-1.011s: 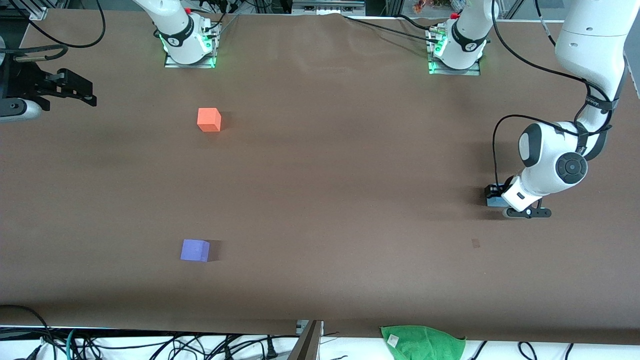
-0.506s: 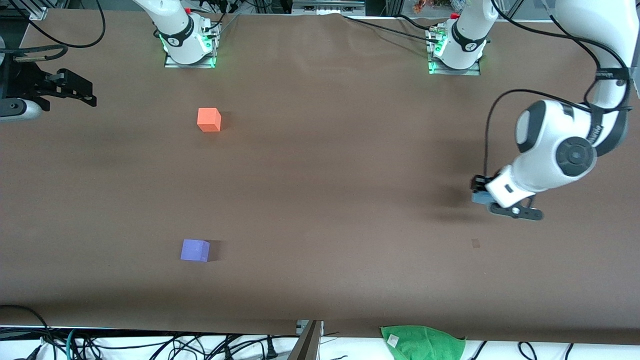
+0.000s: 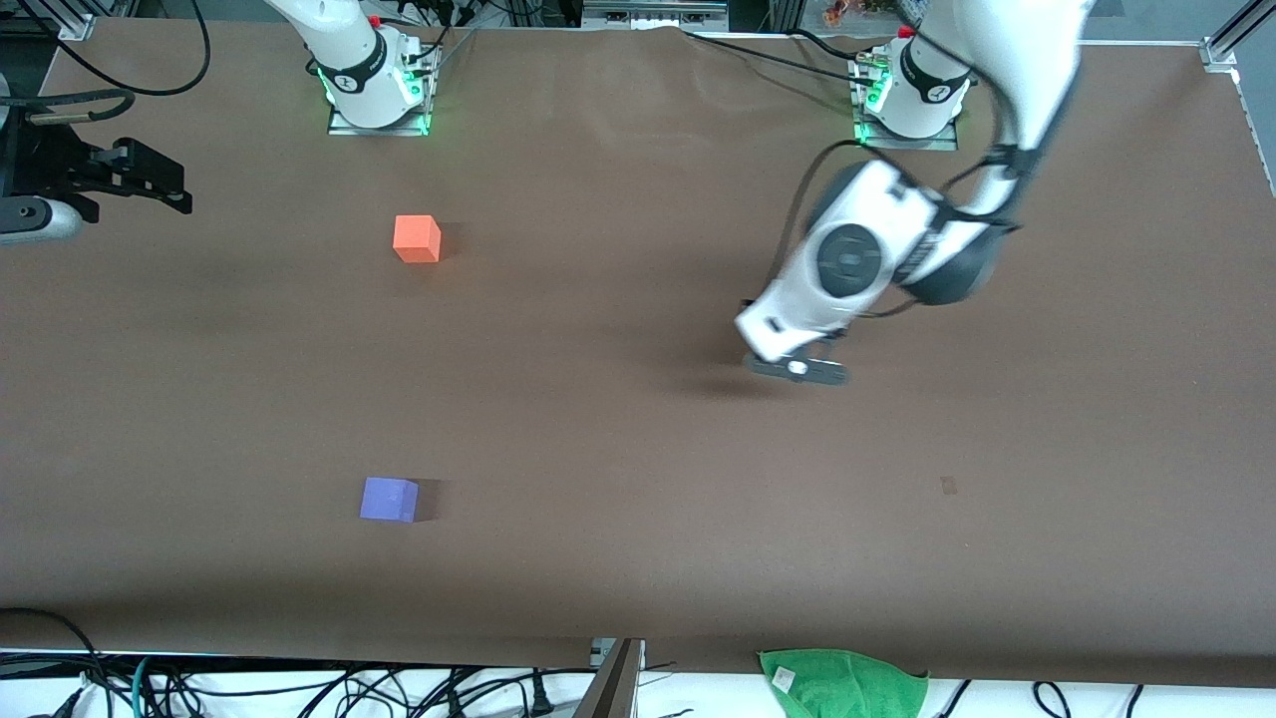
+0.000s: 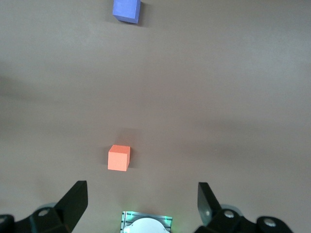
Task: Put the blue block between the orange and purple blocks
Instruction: 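Carry the cube toward the table middle and release it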
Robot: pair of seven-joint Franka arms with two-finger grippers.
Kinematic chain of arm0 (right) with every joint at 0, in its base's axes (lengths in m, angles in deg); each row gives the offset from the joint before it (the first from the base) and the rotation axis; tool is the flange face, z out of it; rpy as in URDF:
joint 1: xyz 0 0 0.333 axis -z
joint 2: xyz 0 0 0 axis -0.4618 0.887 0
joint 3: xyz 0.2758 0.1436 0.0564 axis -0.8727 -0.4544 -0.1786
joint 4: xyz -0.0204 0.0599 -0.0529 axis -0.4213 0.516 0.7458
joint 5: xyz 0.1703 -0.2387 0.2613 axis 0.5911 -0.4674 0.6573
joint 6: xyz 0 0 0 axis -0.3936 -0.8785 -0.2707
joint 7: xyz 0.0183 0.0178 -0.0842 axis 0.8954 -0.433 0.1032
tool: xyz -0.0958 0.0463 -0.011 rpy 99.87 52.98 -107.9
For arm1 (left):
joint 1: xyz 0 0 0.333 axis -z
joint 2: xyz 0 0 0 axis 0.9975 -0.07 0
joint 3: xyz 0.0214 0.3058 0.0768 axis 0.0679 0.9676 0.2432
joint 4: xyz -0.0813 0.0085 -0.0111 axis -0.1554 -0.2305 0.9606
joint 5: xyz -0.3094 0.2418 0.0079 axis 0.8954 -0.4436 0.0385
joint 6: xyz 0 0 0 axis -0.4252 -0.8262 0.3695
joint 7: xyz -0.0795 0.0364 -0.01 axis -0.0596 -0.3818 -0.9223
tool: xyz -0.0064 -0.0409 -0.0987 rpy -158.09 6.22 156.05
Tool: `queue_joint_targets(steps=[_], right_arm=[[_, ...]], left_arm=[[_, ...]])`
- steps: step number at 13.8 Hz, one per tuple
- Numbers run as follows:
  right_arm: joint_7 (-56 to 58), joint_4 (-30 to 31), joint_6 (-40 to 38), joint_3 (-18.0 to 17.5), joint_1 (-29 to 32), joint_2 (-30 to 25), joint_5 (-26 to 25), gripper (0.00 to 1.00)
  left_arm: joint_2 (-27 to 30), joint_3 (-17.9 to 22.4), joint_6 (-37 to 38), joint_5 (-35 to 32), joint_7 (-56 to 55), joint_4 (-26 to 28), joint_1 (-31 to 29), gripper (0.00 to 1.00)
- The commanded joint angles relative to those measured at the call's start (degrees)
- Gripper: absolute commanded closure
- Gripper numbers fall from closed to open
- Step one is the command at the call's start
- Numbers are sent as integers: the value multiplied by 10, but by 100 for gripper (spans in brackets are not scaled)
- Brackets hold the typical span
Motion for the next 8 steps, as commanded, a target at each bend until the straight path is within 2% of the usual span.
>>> queue_joint_targets(steps=[1,3,5,6,7,8], right_arm=[[9,3,6,-2,7,-2,9,0],[10,3,5,-1,7,-2,9,0],[10,3,6,-1,7,-2,9,0],[10,3,6,-1,7,-2,9,0],[10,3,6,-1,7,-2,9,0],[10,3,6,-1,7,-2,9,0]], left_arm=[[-96,9,-53,-9,-100,-75,60,76],[-133,34,-114,-28,-152,-78,115,76],[-166,65,-149,-35,-178,-80,162,71],[-173,78,-166,-35,-186,-80,178,64],[-174,83,-173,-35,-186,-80,180,21],[-171,84,-174,-37,-186,-80,180,0]])
